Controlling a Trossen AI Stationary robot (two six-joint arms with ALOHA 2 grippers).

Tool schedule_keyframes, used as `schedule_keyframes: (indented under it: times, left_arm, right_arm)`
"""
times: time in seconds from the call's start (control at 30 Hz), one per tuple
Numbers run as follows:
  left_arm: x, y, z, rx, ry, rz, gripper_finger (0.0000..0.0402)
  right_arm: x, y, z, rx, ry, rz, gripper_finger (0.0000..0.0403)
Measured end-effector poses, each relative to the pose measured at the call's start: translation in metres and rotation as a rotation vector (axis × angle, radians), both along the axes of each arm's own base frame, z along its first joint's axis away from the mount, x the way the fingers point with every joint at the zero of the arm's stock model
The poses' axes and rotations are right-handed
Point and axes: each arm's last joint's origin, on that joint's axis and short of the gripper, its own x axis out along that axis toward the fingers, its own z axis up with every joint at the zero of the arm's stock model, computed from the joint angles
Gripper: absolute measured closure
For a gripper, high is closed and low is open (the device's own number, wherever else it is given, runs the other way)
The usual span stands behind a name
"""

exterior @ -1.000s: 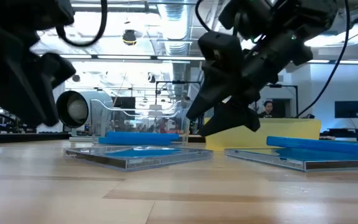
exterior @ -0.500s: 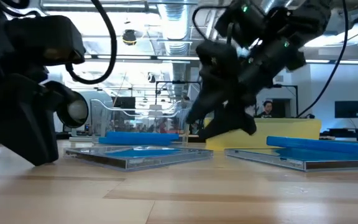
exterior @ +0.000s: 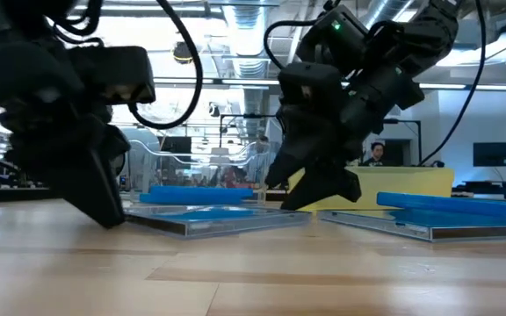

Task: Pick & place jewel cases by type
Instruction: Put the left black CD case into the yellow bin

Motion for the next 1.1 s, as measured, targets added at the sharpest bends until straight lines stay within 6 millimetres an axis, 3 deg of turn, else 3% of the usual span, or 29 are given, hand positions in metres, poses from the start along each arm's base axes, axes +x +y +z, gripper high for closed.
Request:
schedule_keyframes:
  times: [0.4, 0.8, 1.1]
  left_arm:
    - [0.004, 0.028, -0.003, 0.051, 0.067, 0.109, 0.0317]
    - [-0.008, 0.032, 0.026, 0.157, -0.014, 0.143, 0.0317]
    - [-0.005, 0.03, 0.03, 0.166, -0.041, 0.079, 0.0317]
  right_arm:
    - [-0.007, 0.021, -0.002, 0.053, 0.038, 0.178, 0.0186]
    - [-0.009, 0.015, -0.002, 0.045, 0.071, 0.154, 0.0186]
    - [-0.006, 0.01, -0.001, 0.071, 0.055, 0.117, 0.0186]
